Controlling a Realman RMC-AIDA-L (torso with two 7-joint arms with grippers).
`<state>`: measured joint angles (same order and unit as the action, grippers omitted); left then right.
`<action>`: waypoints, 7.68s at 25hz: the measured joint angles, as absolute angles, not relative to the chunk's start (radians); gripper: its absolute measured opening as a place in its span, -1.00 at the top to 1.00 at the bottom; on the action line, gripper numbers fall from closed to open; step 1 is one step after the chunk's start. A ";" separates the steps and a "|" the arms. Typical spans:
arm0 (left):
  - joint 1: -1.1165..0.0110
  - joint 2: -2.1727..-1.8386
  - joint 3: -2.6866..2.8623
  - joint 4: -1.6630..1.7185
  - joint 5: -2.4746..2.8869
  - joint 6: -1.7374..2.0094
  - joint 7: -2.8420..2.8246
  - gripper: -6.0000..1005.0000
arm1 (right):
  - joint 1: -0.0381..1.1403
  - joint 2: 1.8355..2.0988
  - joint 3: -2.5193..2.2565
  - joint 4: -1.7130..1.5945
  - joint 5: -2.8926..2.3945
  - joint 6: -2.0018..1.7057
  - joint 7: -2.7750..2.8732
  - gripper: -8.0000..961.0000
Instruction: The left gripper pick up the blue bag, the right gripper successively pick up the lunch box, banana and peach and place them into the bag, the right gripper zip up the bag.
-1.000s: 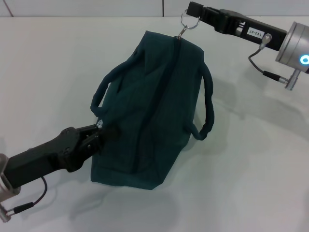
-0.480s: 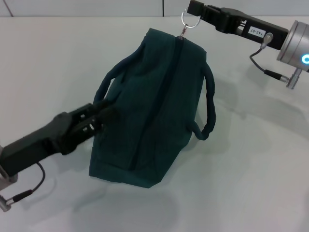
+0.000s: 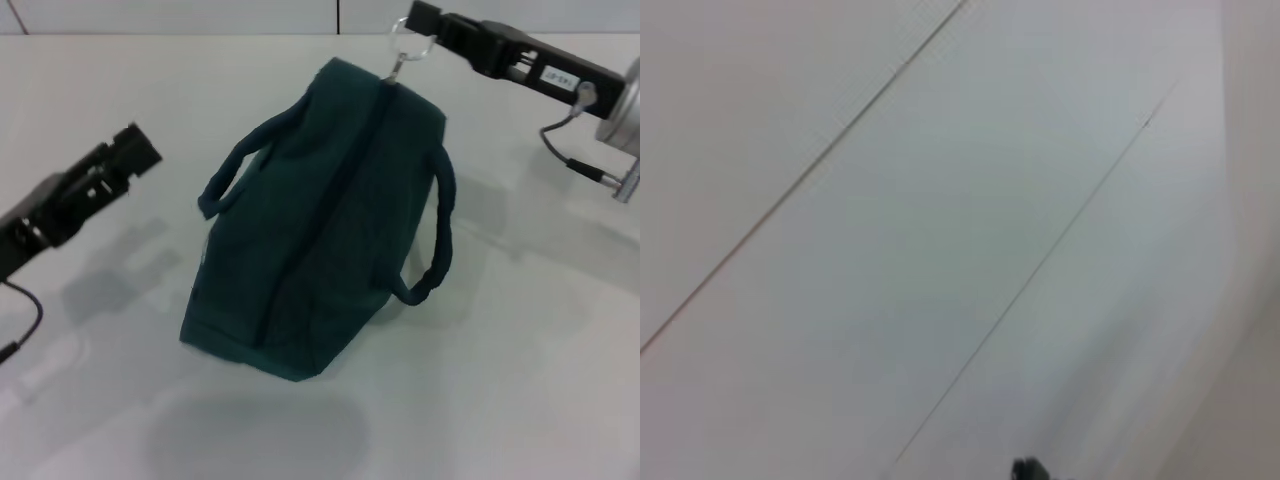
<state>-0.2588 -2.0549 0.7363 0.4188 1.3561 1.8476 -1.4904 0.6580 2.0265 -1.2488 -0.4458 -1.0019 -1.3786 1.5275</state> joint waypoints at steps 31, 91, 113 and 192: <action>-0.710 -2.036 0.749 0.428 1.739 1.536 -1.914 -0.77 | 0.589 2.025 -1.247 -0.473 -0.962 -1.407 1.485 0.90; -0.672 -2.092 0.762 0.486 1.732 1.603 -1.832 0.87 | 0.577 2.015 -1.247 -0.296 -0.874 -1.434 1.652 0.90; -0.648 -2.092 0.792 0.460 1.682 1.753 -1.679 0.88 | 0.564 2.017 -1.236 -0.223 -0.875 -1.333 1.842 0.89; -0.577 -2.067 0.799 0.677 1.483 1.808 -1.617 -0.76 | 0.478 1.994 -1.177 -0.468 -1.069 -1.823 1.249 -0.81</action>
<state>-0.5770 -2.0675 0.7990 0.6773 1.4831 1.8078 -1.6169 0.4775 1.9936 -1.1766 -0.4679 -1.0685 -1.8235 1.2489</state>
